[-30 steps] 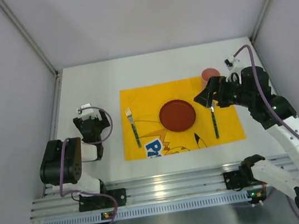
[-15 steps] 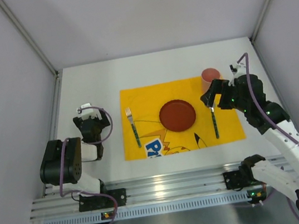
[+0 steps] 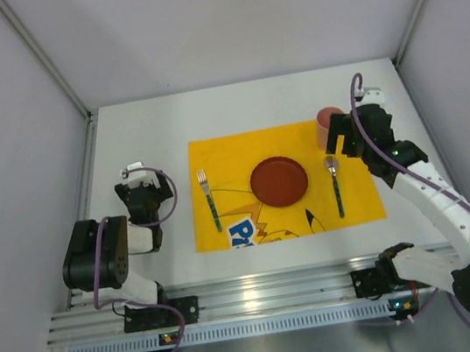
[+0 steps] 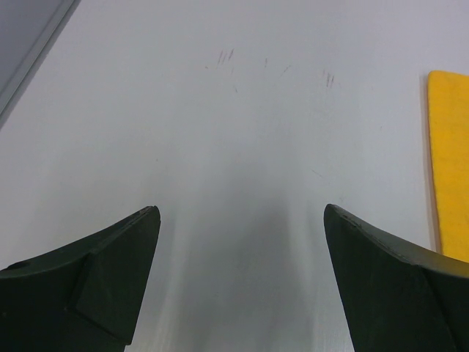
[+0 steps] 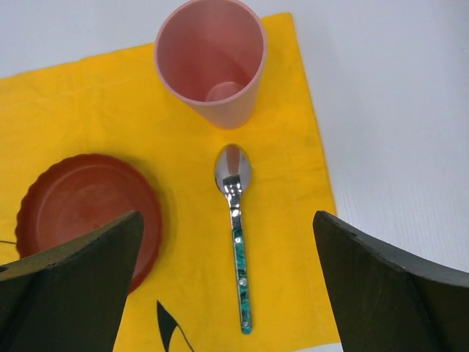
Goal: Set the dinner table for one person
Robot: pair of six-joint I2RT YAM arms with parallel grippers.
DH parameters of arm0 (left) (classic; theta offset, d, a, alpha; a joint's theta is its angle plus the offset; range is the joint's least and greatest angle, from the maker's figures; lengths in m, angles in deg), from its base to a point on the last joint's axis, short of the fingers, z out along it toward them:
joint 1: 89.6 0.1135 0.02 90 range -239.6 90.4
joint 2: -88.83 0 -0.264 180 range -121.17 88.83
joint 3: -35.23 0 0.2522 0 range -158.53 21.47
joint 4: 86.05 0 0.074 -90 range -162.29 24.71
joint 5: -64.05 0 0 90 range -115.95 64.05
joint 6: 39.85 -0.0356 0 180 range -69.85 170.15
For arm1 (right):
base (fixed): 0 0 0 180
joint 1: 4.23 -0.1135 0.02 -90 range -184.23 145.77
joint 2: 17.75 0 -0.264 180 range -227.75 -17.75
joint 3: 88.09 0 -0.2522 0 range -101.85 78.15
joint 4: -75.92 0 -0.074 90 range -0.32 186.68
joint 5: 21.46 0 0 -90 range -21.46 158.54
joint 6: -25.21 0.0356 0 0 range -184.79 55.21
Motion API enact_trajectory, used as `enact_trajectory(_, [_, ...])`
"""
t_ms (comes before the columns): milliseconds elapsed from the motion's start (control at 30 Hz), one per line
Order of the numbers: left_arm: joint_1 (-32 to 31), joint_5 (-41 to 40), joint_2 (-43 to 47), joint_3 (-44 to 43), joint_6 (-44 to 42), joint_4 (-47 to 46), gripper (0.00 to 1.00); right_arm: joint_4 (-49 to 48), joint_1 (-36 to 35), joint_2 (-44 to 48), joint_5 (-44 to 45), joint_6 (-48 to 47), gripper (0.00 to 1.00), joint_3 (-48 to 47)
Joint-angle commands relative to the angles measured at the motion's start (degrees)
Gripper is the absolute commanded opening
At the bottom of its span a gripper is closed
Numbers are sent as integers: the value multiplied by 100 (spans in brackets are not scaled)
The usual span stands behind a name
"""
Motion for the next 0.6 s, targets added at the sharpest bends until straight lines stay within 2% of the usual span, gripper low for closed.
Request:
enact_trajectory(0, [30,62,63,12,49,-433,98,-245,73,-360,362,-399,100,-475])
enact_trajectory(100, [30,62,72,12,41,-433,98,-359,310,-826,363,-285,100,-546])
enact_trajectory(300, [30,62,63,12,41,-433,98,-903,1215,-1907,143,-196,100,-528])
enact_trajectory(467, [30,62,63,12,41,-441,98,-1756,1698,-2242,257,-408,100,-387])
enact_trajectory(567, [30,71,54,12,41,-450,98,-2467,1690,-2339,414,-381,100,-21])
